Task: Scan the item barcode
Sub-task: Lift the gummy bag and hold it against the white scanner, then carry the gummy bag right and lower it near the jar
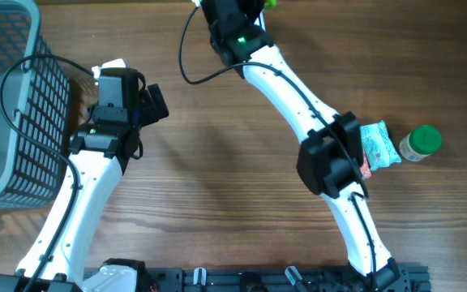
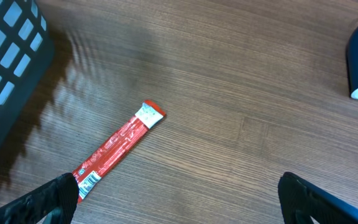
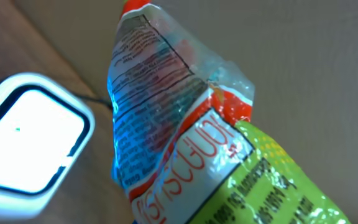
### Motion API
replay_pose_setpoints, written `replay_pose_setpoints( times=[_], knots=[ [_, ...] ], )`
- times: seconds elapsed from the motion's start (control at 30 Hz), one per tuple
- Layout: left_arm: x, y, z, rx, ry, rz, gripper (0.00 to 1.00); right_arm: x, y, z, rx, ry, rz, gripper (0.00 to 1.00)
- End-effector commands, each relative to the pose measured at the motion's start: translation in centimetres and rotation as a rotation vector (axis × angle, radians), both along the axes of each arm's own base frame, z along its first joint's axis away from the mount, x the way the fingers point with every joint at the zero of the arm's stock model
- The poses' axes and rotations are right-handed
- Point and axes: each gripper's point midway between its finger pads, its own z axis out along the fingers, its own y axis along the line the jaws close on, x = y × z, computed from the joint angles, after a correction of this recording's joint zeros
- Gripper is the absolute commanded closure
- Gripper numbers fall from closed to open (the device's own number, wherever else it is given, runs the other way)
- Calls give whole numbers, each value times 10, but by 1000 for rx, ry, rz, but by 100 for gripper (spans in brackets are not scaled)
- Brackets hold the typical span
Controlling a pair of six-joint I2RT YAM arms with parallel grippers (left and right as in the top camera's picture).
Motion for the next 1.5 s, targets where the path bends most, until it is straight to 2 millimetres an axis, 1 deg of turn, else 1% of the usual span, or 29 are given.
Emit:
replay_pose_setpoints(
  times=[0.0, 0.1, 0.23, 0.33, 0.53, 0.77, 0.8, 0.87, 0.9, 1.0, 1.03, 1.1, 1.17, 1.23, 1.33, 1.37, 1.47],
  knots=[
    [0, 2, -1, 21, 5, -3, 0, 9, -5, -3, -6, -71, -67, 96],
    [0, 2, -1, 20, 5, -3, 0, 14, -1, -11, 18, -94, -71, 96],
    [0, 2, -1, 20, 5, -3, 0, 15, 3, -17, 120, -138, -103, 96],
    [0, 2, -1, 20, 5, -3, 0, 13, 0, -22, 109, -136, -125, 96],
    [0, 2, -1, 20, 5, -3, 0, 9, 3, -38, 183, -138, -154, 96],
    [0, 2, -1, 20, 5, -3, 0, 8, 0, -38, 256, -169, -189, 96],
    [0, 2, -1, 20, 5, -3, 0, 8, -1, -37, 245, -164, -186, 96],
    [0, 2, -1, 20, 5, -3, 0, 5, -2, -28, 229, -155, -181, 96],
    [0, 2, -1, 20, 5, -3, 0, 3, -2, -20, 234, -159, -179, 96],
    [0, 2, -1, 20, 5, -3, 0, -6, -2, 14, 271, -158, -151, 96],
    [0, 2, -1, 21, 5, -3, 0, -13, -1, 27, 302, -135, -125, 96],
    [0, 2, -1, 20, 5, -3, 0, -24, 2, 40, 352, -85, -86, 96],
    [0, 2, -1, 20, 5, -3, 0, -47, 5, 54, 455, 17, -35, 96],
    [0, 2, -2, 21, 5, -3, 0, -73, 4, 60, 557, 130, -15, 96],
    [0, 2, -1, 20, 5, -3, 0, -116, -7, 57, 685, 322, -47, 96],
    [0, 2, -1, 20, 5, -3, 0, -138, -14, 50, 739, 423, -93, 96],
    [0, 2, -1, 20, 5, -3, 0, -176, -31, 27, 763, 638, -172, 96]
  ],
)
